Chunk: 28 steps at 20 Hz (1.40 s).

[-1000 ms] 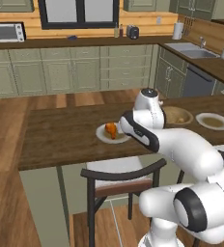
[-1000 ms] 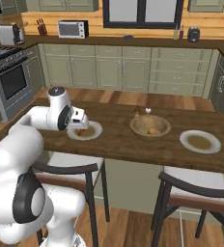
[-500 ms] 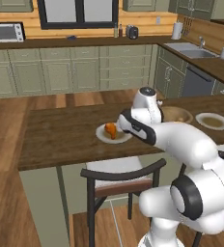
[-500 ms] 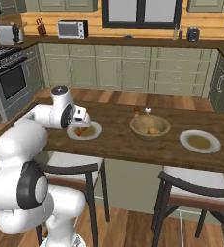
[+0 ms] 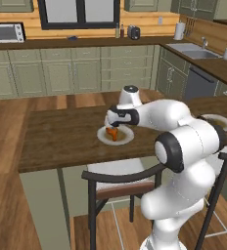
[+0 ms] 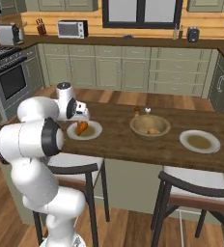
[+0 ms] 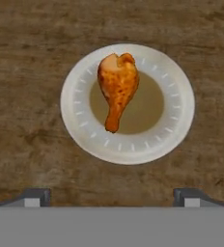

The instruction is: Pick the chicken drumstick and potato from their plates and place them in the bowl. Then put the bowl in the fridge.

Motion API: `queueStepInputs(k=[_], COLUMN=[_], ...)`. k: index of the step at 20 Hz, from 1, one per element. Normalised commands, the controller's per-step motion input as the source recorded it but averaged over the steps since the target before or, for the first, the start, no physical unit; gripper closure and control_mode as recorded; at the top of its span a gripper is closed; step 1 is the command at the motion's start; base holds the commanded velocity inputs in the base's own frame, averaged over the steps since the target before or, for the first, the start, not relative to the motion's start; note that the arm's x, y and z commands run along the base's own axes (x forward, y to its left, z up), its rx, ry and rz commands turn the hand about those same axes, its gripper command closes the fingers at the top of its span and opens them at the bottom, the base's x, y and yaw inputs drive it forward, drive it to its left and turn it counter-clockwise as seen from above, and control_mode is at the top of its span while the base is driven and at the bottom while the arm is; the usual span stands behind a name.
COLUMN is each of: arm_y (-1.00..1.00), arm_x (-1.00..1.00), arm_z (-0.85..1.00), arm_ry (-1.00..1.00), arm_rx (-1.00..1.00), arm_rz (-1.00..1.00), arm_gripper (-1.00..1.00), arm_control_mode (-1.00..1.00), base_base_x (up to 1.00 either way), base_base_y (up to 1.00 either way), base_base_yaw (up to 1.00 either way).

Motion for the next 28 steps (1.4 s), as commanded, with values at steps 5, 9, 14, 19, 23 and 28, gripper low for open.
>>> queueStepInputs(k=[5,9,14,19,23,28], arm_y=[0.01,0.00,0.00,0.03,0.11,0.03], arm_x=[0.61,0.55,0.49,0.42,0.45,0.15], arm_z=[-0.47,-0.51,-0.46,-0.49,-0.36,-0.13], arm_ry=[0.01,0.02,0.01,0.00,0.05,0.04], arm_rx=[0.00,0.00,0.00,0.00,0.00,0.00], arm_rz=[0.00,0.00,0.00,0.00,0.00,0.00], arm_gripper=[-1.00,-1.00,-1.00,-1.00,-1.00,1.00], arm_control_mode=[-1.00,-1.00,-1.00,-1.00,-1.00,-1.00], base_base_x=[0.00,0.00,0.00,0.00,0.00,0.00], base_base_y=[0.00,0.00,0.00,0.00,0.00,0.00], base_base_yaw=[0.00,0.00,0.00,0.00,0.00,0.00])
